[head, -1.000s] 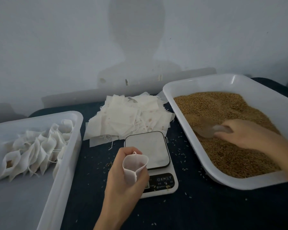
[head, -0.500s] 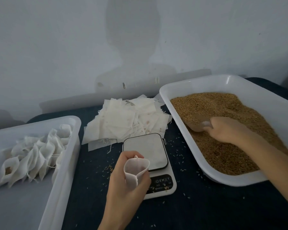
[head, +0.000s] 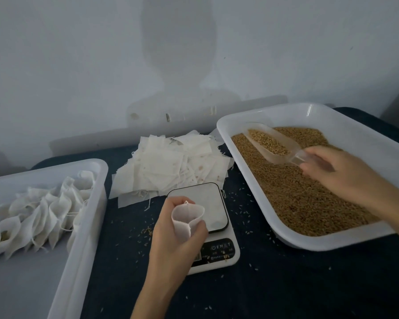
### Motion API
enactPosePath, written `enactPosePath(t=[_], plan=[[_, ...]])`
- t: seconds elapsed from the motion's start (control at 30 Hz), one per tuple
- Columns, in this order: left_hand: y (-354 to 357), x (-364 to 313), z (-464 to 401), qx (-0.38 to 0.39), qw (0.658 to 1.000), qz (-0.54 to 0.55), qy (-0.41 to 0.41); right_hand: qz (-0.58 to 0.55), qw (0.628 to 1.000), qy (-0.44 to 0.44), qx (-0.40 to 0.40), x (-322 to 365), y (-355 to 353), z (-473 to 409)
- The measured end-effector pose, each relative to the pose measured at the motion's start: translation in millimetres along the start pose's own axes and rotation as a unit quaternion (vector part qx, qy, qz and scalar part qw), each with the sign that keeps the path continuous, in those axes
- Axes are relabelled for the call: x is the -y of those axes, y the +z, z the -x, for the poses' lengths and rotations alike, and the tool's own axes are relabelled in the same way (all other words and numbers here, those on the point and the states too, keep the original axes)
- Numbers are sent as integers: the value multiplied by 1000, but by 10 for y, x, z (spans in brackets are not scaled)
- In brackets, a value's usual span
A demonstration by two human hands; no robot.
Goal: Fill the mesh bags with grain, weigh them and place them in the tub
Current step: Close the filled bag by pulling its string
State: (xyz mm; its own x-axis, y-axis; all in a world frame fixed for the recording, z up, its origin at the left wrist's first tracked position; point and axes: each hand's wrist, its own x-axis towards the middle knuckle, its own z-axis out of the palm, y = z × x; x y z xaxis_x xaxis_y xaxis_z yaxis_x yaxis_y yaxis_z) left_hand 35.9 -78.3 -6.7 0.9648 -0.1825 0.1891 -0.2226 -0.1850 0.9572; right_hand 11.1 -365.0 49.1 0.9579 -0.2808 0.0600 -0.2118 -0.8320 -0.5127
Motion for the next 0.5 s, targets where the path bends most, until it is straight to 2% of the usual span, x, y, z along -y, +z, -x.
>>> enactPosePath(t=[0.17,0.33,0.5], plan=[[26,12,-237,-19,999,-35,-1,-5,993,-103,57,320,-287,156],[65,50,-381,-7,998,-68,-3,38,976,-154,147,619,-464,226],[90,180,-403,4,998,-67,-6,75,966,-173,176,761,-508,85]])
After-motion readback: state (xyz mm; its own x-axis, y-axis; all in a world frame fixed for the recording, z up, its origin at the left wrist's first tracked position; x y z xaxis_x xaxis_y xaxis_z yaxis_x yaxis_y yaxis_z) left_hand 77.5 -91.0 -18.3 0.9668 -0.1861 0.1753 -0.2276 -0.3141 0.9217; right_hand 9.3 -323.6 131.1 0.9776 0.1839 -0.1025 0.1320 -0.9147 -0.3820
